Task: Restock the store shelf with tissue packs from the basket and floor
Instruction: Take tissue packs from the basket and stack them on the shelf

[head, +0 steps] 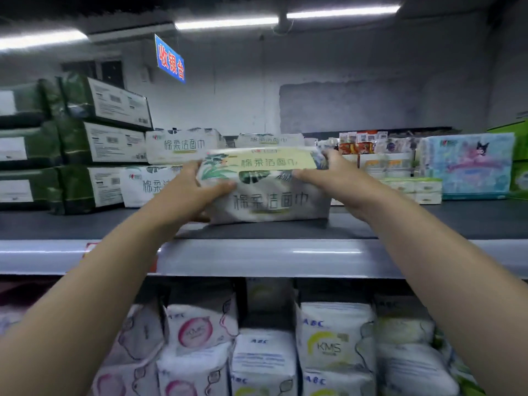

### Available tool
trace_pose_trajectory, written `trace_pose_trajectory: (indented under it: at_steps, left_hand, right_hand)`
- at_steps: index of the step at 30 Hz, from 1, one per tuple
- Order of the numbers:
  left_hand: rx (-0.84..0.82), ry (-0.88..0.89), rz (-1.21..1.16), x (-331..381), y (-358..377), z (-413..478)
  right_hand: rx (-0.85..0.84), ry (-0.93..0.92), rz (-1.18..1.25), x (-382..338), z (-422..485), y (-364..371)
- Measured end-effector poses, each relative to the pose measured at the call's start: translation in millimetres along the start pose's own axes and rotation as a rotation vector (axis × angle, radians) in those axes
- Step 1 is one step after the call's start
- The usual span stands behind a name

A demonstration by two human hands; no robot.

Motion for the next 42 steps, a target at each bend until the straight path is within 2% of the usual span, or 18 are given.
trace_pose_trajectory:
  at_steps: [3,9,13,17,23,26,28,30,32,35,38,42]
  left_hand:
    - [-0.186,-0.013,0.311,-9.1,-6.2,17.0]
    - [-0.108,-0.02,0.462,-27.6,-20.3,43.9]
    - [-0.057,0.01,0.578,-34.0,-21.1,53.0]
    - [-0.12,0.027,0.568,-36.6,-11.0,56.4]
    - [-0.264,-0.04,0.596,-36.4,-6.6,59.6]
    - [-0.25,-0.095,0.593,-33.9,-10.8,53.1]
    - [-0.172,-0.023,0.645,-20.5,-13.0,42.6]
    - [-0.144,0.165,0.704,4.2,-1.6,27.1]
    - [-0.246,0.352,0.754,28.7,27.8,6.1]
    - [-0.423,0.512,0.77,56.6,86.2,-29.6]
    - [-0.513,0.627,0.754,83.3,146.8,-66.4]
    - [-0.636,0.721,0.736,117.0,235.0,-123.1]
  right_hand:
    - [-0.097,0.056,-0.289,2.5,9.5,4.1]
    - [0.018,0.194,-0.56,4.9,29.6,18.8]
    - [0.09,0.195,-0.6,3.2,33.8,34.7]
    - [0.148,0.241,-0.684,3.3,31.4,37.3]
    - [0.207,0.282,-0.728,-6.5,19.3,45.9]
    - [0.213,0.268,-0.719,-17.5,3.6,47.3]
    - [0.224,0.175,-0.747,-32.8,-12.6,42.6]
    - [0.207,0.076,-0.829,-44.6,-32.0,34.0]
    - [0.174,0.022,-0.929,-46.6,-55.8,21.0]
    - [0.155,-0.019,-1.112,-37.0,-98.7,-9.0]
    - [0.159,0.055,-1.218,-15.7,-149.2,-57.2]
    - [0.138,0.281,-1.268,24.1,-227.0,-136.4]
Point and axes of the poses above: each hand's wrist, its own z-axis towards the middle knuckle, its own y-axis out of the palm, x = y × z, the point moved 6 cm from there along z, towards the middle knuckle, and after that the axes turned 1 degree about -z, right-handed, at the moved point
